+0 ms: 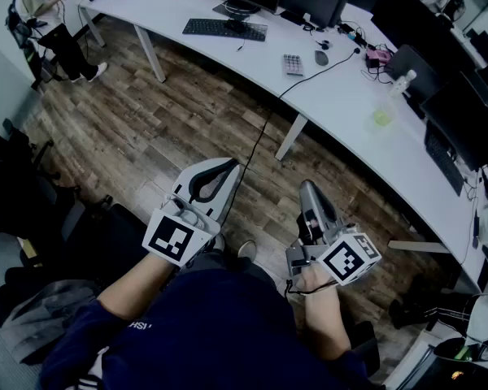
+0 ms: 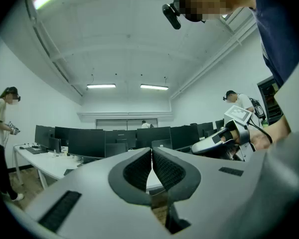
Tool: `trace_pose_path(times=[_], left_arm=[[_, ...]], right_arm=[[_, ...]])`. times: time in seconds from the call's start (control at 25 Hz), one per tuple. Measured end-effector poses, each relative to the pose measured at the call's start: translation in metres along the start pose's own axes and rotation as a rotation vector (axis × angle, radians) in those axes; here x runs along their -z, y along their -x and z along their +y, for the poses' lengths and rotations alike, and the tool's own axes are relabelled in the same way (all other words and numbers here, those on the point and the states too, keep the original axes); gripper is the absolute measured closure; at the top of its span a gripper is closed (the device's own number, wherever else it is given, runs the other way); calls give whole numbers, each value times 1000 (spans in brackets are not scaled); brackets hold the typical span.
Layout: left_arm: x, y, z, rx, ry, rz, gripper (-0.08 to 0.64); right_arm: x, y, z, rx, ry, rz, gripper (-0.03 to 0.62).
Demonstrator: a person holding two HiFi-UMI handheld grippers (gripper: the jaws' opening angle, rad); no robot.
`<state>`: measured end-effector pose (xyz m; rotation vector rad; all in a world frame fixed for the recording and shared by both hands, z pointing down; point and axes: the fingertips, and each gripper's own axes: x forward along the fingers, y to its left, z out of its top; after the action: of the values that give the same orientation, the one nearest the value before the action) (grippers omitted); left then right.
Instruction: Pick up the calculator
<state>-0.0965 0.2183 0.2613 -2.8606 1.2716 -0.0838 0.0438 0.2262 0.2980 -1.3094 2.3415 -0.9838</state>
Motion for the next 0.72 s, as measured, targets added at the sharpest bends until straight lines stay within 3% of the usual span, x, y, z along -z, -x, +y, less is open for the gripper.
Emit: trace_pose_path(times=[0.44,0.72], left_arm=[[0,-3,2,-7,-5,2,528],[2,-5,4,-9,-2,3,528]], right_arm=[[-5,-3,-3,4,3,-14,591],[-5,-5,-3,33,104,-1,589]])
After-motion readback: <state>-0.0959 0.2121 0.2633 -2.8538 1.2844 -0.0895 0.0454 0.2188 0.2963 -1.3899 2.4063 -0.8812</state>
